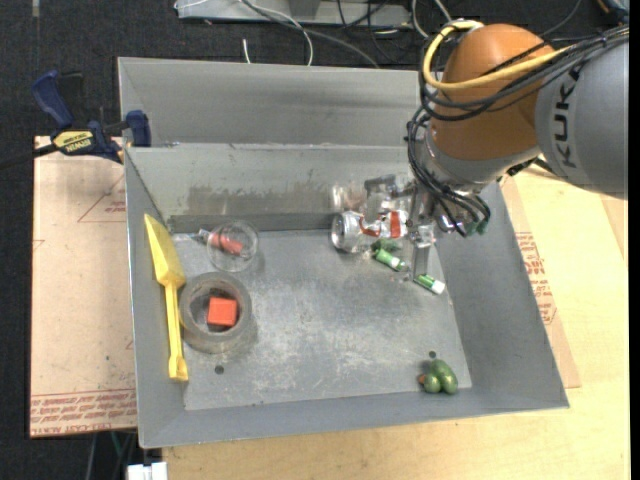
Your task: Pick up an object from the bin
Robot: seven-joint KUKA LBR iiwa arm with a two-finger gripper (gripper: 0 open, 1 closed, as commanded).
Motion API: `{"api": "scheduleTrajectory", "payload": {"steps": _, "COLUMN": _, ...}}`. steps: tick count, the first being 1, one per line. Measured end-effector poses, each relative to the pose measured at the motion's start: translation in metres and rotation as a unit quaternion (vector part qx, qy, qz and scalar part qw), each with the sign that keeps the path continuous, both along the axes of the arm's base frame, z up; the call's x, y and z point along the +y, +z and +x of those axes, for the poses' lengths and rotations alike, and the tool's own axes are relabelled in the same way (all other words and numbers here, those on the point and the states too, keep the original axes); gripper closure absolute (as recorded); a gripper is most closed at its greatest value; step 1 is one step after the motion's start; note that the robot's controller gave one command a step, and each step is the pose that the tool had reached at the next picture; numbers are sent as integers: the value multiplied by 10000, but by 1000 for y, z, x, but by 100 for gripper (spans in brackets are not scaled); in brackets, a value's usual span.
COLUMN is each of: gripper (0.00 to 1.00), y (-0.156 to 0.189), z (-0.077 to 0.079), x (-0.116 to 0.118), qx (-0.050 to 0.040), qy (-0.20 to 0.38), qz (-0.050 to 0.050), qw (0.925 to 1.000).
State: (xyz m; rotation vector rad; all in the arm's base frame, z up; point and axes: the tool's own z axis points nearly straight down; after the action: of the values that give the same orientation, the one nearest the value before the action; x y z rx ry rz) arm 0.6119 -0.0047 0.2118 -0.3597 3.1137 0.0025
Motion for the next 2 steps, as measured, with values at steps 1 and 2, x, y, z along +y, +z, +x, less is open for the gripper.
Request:
{"api": "scheduleTrajectory", "payload": {"steps": 1, "gripper": 0, "y": 14, "z": -16, "x": -8, "qx": -1, "qy": -1228, "qz": 20, "qw": 9924}}
{"api": "scheduleTrajectory", "payload": {"steps": 2, "gripper": 0, "y": -40, "z": 6, "x": -29, "qx": -47, "qy": -417, "qz": 9, "qw": 9991}}
